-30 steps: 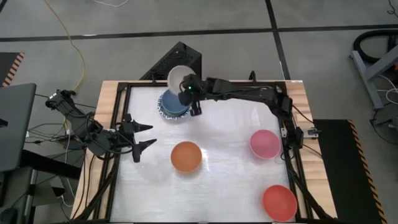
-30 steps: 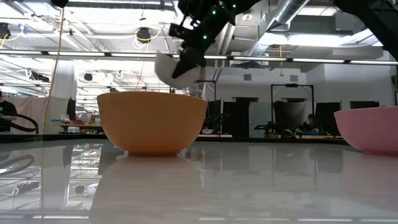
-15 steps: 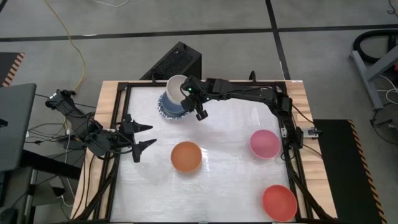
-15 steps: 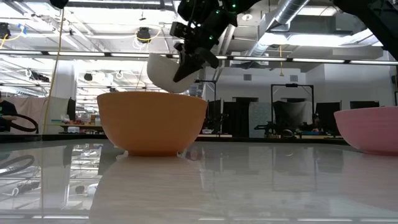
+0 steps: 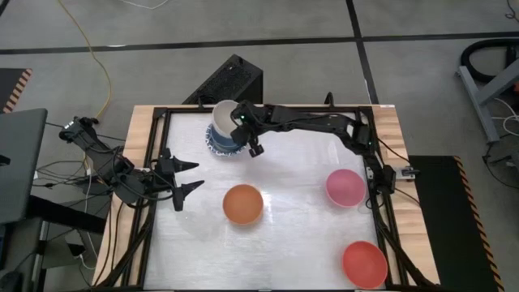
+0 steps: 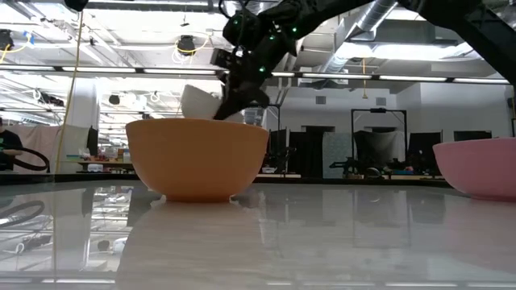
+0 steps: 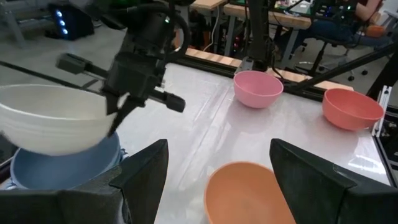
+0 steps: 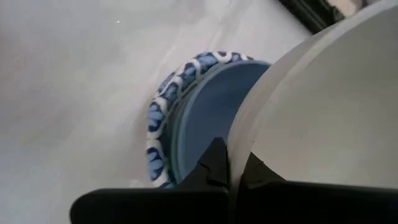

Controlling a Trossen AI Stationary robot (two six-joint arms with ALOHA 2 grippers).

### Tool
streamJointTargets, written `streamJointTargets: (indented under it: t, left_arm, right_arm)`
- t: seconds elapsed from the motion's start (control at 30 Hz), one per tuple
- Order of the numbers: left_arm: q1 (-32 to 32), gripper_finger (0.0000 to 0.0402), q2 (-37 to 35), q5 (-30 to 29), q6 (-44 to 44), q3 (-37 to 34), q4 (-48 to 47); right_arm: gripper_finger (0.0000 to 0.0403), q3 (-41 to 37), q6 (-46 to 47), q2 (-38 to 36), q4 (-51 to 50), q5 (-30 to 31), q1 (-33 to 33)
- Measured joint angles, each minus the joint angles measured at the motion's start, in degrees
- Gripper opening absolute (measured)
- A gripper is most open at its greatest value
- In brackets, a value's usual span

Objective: Nest bowls inside each other
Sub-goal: Stack the white bowl on the dark blue bowl

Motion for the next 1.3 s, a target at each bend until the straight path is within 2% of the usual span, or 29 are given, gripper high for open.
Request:
streamJointTargets:
  t: [0.8,1.0,1.3]
  left_arm:
    - [0.02,0.027,0.03,0.04,-0.59,0.0,0.03]
    - [0.01,0.027,0.03,0.04,-0.59,0.0,0.01]
    - [0.01,0.027,0.03,0.06,-1.13,0.0,0.01]
  right_arm:
    - [0.0008,-0.11,4.25,3.96,0.69,0.31,-0.7]
    - [0.005,-0.11,10.01,3.89,2.06,0.55,-0.62]
    - [0.0113,-0.11,12.57,3.57,2.19,0.85,-0.49]
